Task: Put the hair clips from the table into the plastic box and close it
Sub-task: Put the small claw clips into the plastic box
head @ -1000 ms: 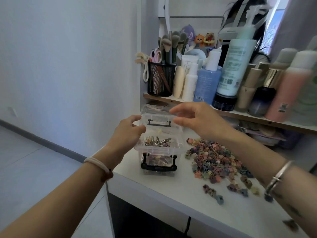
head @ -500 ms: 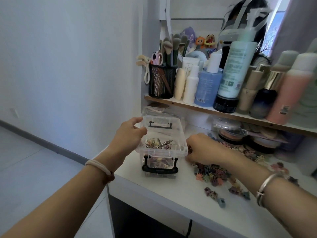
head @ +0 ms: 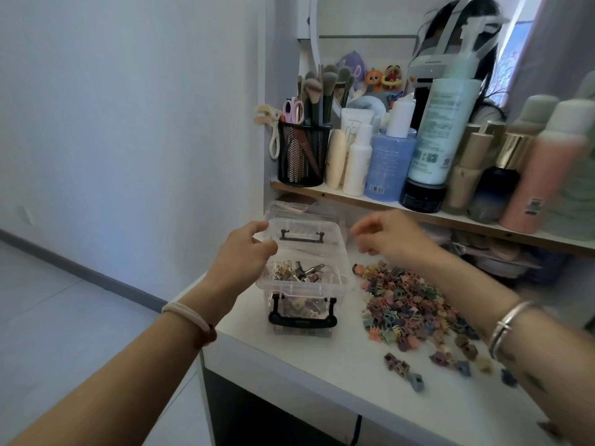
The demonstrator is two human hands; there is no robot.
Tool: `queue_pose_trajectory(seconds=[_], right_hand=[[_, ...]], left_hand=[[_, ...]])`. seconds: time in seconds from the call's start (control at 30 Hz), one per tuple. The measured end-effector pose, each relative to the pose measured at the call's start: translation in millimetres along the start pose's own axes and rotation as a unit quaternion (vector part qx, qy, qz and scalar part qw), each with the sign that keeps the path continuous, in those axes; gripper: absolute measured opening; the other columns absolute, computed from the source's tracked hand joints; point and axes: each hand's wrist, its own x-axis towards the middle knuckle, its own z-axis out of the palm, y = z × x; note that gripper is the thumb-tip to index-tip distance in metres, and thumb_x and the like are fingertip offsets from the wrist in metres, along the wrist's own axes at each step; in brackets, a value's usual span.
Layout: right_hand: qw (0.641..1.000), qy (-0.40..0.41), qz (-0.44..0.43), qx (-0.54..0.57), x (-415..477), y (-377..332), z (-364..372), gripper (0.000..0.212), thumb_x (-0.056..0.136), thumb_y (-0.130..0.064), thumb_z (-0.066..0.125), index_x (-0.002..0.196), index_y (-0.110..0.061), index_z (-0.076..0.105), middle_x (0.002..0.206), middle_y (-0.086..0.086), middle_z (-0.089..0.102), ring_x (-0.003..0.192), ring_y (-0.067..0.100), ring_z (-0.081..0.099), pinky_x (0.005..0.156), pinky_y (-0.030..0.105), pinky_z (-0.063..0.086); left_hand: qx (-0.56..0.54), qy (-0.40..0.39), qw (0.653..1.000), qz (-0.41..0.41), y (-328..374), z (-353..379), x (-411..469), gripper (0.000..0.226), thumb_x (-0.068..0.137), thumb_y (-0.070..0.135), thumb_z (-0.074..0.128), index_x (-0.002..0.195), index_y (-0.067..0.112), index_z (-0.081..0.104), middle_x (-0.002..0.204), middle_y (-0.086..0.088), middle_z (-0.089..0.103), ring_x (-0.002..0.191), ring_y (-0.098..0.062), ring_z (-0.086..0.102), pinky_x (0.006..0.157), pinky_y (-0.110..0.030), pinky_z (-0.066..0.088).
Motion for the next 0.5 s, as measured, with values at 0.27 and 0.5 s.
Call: queue_pose_trajectory(seconds=[0.27, 0.5], right_hand=[[0.947, -0.072, -0.055, -0.307, 15.0, 30.9, 33.5, 0.03, 0.085, -0.002, 0.05, 0.103, -0.016, 0.069, 0.11, 0.009, 0.066, 0.094, 0.024, 0.059, 0.073, 0.027, 0.043], [0.993, 0.084, -0.076, -0.014, 9.9, -11.3, -1.1, 0.02, 0.086, -0.012, 0.062, 0.104, -0.013, 0.069, 0.097, -0.004, 0.064, 0.086, 0.005, 0.057, 0.079, 0.014, 0.04]], left_hand=[[0.017, -0.001, 1.0, 0.007, 0.1, -0.3, 1.3, 0.044, 0.091, 0.011, 0.048, 0.135, 0.013, 0.044, 0.078, 0.001, 0.053, 0.082, -0.023, 0.053, 0.078, -0.032, 0.04], [0.014, -0.002, 1.0, 0.005, 0.5, 0.8, 2.0, 0.045, 0.09, 0.01, 0.048, 0.135, 0.012, 0.044, 0.077, 0.001, 0.052, 0.08, -0.024, 0.052, 0.078, -0.033, 0.04]])
